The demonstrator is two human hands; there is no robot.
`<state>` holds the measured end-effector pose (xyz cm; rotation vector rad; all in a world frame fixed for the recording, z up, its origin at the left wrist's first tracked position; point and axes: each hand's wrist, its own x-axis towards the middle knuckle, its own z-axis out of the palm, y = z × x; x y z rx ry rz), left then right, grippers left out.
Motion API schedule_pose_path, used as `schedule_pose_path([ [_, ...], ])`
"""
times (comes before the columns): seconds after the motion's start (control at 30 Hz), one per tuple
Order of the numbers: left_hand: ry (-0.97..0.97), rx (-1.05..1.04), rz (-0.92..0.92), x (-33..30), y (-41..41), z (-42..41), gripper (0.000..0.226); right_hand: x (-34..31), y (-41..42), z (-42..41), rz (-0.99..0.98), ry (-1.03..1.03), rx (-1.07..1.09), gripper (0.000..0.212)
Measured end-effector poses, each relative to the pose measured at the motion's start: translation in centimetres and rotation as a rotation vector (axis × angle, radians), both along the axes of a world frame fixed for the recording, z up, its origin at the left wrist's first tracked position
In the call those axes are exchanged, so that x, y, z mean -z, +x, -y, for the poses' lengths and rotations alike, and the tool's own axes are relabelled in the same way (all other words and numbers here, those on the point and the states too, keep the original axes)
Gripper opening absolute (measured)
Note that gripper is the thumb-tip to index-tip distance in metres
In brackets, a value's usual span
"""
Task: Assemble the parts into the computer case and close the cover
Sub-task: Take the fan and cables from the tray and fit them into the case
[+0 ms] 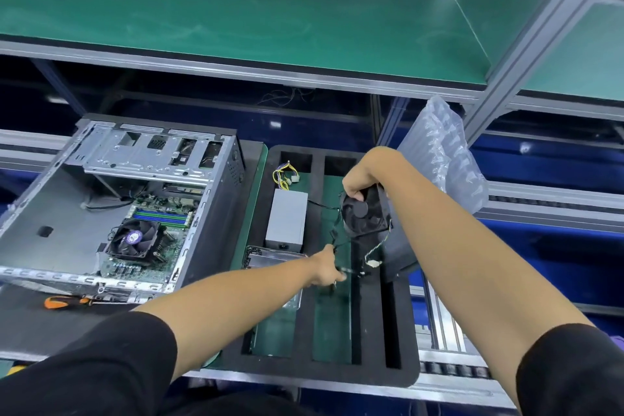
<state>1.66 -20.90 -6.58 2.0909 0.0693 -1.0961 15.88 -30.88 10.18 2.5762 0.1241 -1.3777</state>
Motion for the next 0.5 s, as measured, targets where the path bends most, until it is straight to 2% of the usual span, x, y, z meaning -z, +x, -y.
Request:
schedule_pose_path([
  [0.07,0.058,0.077,-0.007,-0.5,0.1,-0.4,0.103,-0.6,0.2,-0.6,0.011,0.043,0.016,0.065],
  [0.13,0.094,0.129,-0.007,-1.2,0.7,-1.3,0.117,-1.0,0.0,-1.4,0.000,0.115,0.038,0.057],
  [0.2,-0.028,0.055,-0.053,-2.0,1.4,-2.7,0.108,-1.3,-0.2,-2.5,-0.012,0.190,0.069,0.059],
  [0.3,-0.334,-0.178,-0.167,-3.7,1.9,-4.5,0.075,-1.6,-0.3,-4.3,-0.022,0.289,0.086,0.062],
  [0.4,-0.331,-0.102,-0.146,-5.2,1.8,-5.8,0.070,-2.3,-0.2,-6.1,-0.020,0.326,0.093,0.081],
  [0.5,-0.357,-0.200,-0.174,-6.5,2.0,-7.7,0.057,-3.5,-0.7,-8.2,0.005,0.373,0.096,0.070],
])
